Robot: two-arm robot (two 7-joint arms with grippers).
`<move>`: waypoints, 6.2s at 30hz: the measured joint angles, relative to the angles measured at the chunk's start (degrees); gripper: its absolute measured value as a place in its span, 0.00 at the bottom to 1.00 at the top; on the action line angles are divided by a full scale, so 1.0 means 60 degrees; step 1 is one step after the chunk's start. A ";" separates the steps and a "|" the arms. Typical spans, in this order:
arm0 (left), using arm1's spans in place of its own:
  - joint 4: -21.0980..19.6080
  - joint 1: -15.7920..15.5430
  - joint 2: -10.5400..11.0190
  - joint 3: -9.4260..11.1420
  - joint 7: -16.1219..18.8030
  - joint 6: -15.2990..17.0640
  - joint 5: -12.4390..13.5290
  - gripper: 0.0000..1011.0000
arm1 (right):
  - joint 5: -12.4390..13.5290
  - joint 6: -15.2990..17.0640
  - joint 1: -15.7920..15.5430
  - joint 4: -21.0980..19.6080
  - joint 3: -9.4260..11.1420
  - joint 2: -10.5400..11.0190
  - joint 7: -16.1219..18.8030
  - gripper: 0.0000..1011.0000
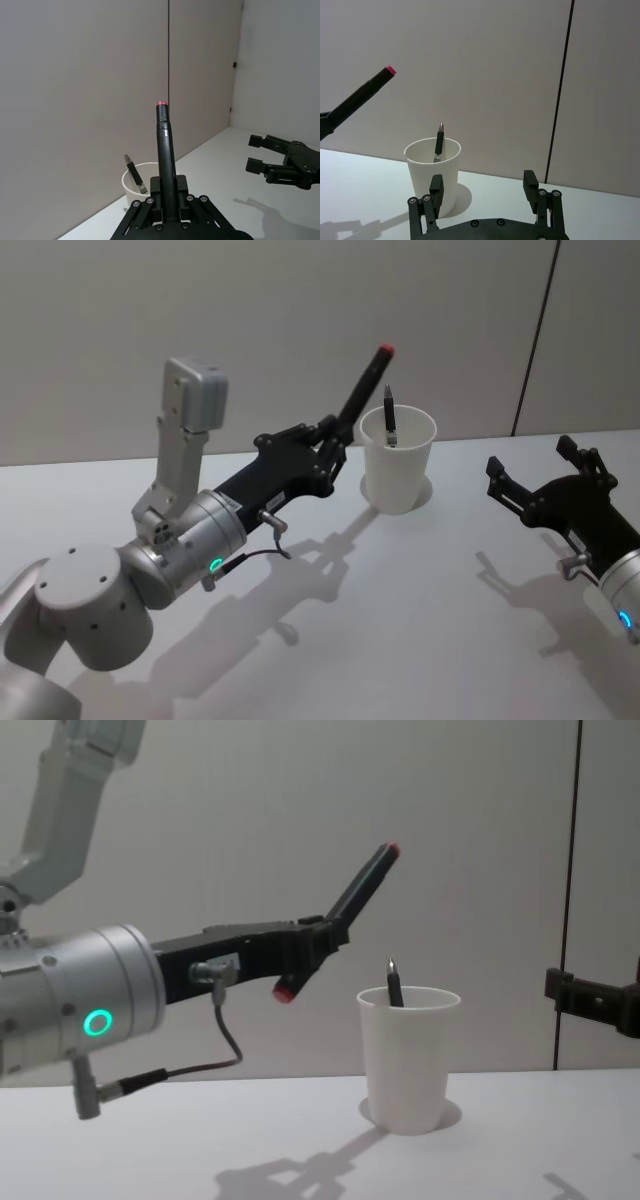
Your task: Place the pen into the pen holder.
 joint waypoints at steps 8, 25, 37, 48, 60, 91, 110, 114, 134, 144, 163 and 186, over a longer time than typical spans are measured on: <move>0.0205 -0.0195 -0.0197 0.0134 -0.0312 -0.0167 0.0385 0.18 | 0.0000 -0.0001 0.0000 0.0000 0.0001 0.0000 0.0001 0.99; 0.0299 -0.0332 -0.0338 0.0309 -0.0775 -0.0450 0.0957 0.18 | 0.0000 0.0000 0.0000 0.0000 0.0000 0.0000 0.0000 0.99; 0.0206 -0.0311 -0.0337 0.0410 -0.1082 -0.0508 0.1147 0.18 | 0.0000 0.0000 0.0000 0.0000 0.0001 0.0000 0.0000 0.99; 0.0158 -0.0300 -0.0345 0.0458 -0.1191 -0.0497 0.1226 0.18 | 0.0000 0.0000 0.0000 0.0000 0.0001 -0.0001 0.0003 0.99; 0.0141 -0.0292 -0.0345 0.0477 -0.1230 -0.0485 0.1258 0.18 | 0.0608 0.0051 -0.0077 -0.0155 0.0115 0.0116 0.0472 0.99; 0.0133 -0.0291 -0.0345 0.0487 -0.1253 -0.0483 0.1276 0.18 | 0.5094 0.1055 -0.0244 -0.0609 0.0630 0.0258 0.1668 0.99; 0.0132 -0.0292 -0.0345 0.0487 -0.1252 -0.0484 0.1275 0.18 | 0.8391 0.2315 0.0075 -0.0423 0.0784 0.0068 0.1668 0.99; 0.0133 -0.0292 -0.0345 0.0487 -0.1251 -0.0484 0.1275 0.18 | 0.9094 0.2665 0.0178 -0.0345 0.0786 0.0015 0.1608 0.99; 0.0133 -0.0292 -0.0345 0.0487 -0.1251 -0.0484 0.1275 0.18 | 1.1749 0.3953 0.0723 -0.0095 0.0449 -0.0376 0.1106 0.99; 0.0133 -0.0292 -0.0345 0.0487 -0.1251 -0.0483 0.1275 0.18 | 1.1838 0.3627 0.0834 -0.0247 0.0234 -0.0476 0.0814 0.99; 0.0133 -0.0292 -0.0345 0.0487 -0.1252 -0.0484 0.1275 0.18 | 1.1184 0.2865 0.0990 -0.0506 -0.0125 -0.0522 0.0415 0.99; 0.0133 -0.0292 -0.0345 0.0487 -0.1252 -0.0484 0.1275 0.18 | 1.0461 0.2459 0.1209 -0.0588 -0.0451 -0.0496 -0.0313 0.99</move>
